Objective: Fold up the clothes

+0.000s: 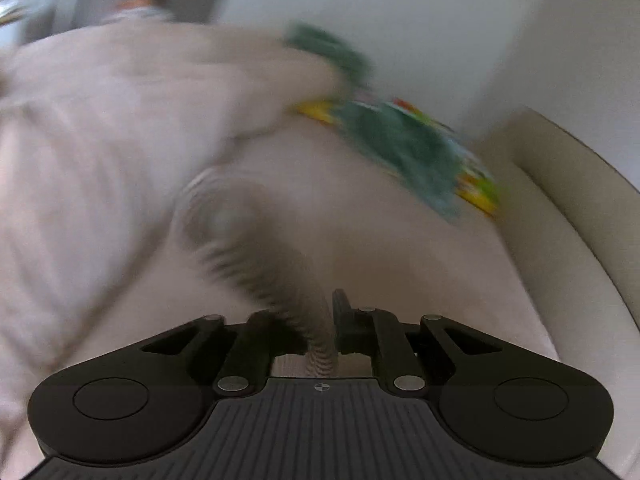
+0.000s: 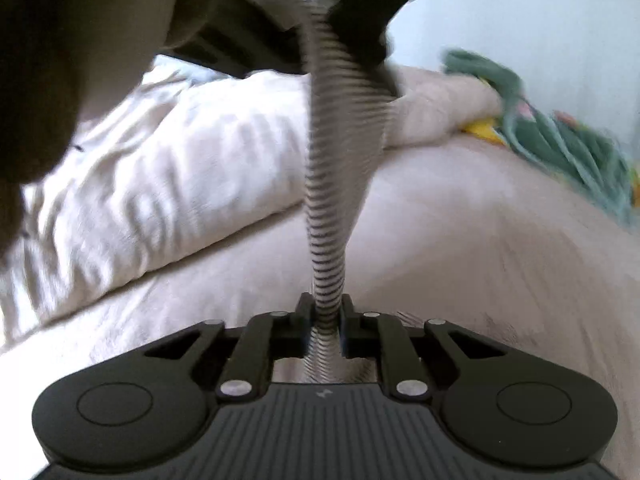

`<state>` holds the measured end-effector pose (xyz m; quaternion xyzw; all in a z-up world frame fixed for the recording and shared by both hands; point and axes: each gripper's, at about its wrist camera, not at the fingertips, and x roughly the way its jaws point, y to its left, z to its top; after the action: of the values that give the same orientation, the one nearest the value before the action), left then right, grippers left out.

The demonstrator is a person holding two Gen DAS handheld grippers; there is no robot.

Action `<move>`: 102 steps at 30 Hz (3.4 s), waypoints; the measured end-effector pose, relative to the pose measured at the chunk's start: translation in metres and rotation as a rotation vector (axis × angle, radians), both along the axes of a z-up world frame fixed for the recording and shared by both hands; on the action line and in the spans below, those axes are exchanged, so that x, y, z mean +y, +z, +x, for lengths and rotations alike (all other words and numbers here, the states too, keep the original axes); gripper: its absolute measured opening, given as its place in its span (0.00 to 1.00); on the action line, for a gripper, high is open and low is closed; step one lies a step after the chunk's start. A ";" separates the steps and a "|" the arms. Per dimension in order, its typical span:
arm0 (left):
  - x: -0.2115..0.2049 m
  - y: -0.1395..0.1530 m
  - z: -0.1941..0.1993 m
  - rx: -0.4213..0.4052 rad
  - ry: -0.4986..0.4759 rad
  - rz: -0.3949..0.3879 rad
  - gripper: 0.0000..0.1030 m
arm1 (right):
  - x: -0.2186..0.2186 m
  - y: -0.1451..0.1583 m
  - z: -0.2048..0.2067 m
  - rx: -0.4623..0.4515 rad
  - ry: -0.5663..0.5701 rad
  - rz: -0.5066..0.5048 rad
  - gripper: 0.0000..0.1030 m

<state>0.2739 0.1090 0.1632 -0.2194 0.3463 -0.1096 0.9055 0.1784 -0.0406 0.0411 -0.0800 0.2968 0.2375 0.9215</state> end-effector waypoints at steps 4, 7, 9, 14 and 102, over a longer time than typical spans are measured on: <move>-0.058 -0.013 0.006 0.020 -0.120 -0.006 0.64 | -0.086 0.002 -0.006 0.091 -0.123 0.079 0.36; -0.088 -0.033 0.005 0.051 -0.144 0.022 0.69 | -0.157 -0.003 -0.016 0.185 -0.225 0.127 0.37; -0.107 -0.046 0.004 0.070 -0.163 0.066 0.69 | -0.195 -0.006 -0.018 0.218 -0.285 0.124 0.37; -0.168 -0.091 -0.003 0.023 -0.283 0.575 0.69 | -0.242 -0.002 0.010 0.229 -0.336 0.121 0.35; -0.061 -0.114 -0.020 0.108 -0.198 0.571 0.92 | -0.230 -0.062 0.070 0.336 -0.382 0.041 1.00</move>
<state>0.2542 0.0478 0.0495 0.0734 0.4303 -0.0838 0.8958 0.2479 -0.2703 -0.0210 0.0368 0.4508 0.0749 0.8887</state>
